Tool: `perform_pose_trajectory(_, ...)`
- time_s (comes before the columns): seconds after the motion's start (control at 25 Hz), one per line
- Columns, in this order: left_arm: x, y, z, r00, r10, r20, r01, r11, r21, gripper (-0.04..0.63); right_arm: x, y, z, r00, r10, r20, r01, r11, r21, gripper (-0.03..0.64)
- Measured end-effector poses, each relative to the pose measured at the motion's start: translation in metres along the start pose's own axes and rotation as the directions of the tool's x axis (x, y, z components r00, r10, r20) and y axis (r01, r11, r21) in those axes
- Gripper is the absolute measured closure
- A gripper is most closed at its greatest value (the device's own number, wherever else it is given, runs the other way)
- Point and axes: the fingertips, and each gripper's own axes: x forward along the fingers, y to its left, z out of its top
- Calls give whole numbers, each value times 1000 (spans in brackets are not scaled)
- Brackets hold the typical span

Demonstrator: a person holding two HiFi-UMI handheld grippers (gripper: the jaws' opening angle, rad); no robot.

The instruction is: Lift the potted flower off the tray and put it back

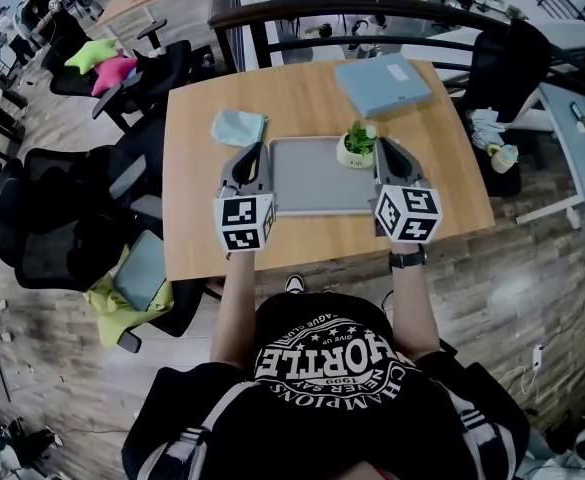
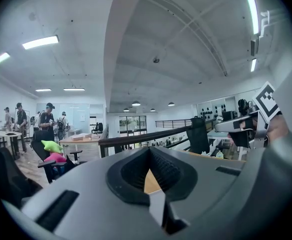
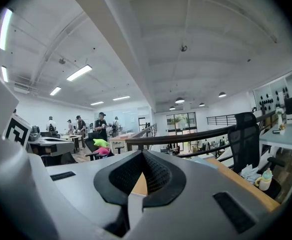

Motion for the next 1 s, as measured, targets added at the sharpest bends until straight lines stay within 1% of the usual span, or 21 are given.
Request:
perform_pose_trajectory(0.2, 3, -3, -2, 1000, -8, -13, 8, 1000, -1, 577, -2, -2, 0, 1000, -3, 0, 3, 1000, 3, 598)
perform_pose_trajectory(0.32, 6, -7, -10, 999, -15, -48, 15, 1000, 0, 577, -3, -5, -1, 1000, -4, -3, 4, 1000, 10, 599)
perform_pose_trajectory(0.4, 6, -8, -14, 998, -12, -59, 12, 1000, -1, 577, -4, -6, -2, 1000, -3, -5, 3, 1000, 11, 598)
perform_pose_trajectory(0.6, 4, -12, -12, 999, -10, -42, 10, 1000, -12, 575, -8, -8, -4, 1000, 0, -7, 0, 1000, 0, 598)
perform_pose_trajectory(1.0, 2, -25, -15, 999, -6, -49, 5, 1000, -23, 575, -17, -15, -7, 1000, 15, -13, -15, 1000, -2, 598)
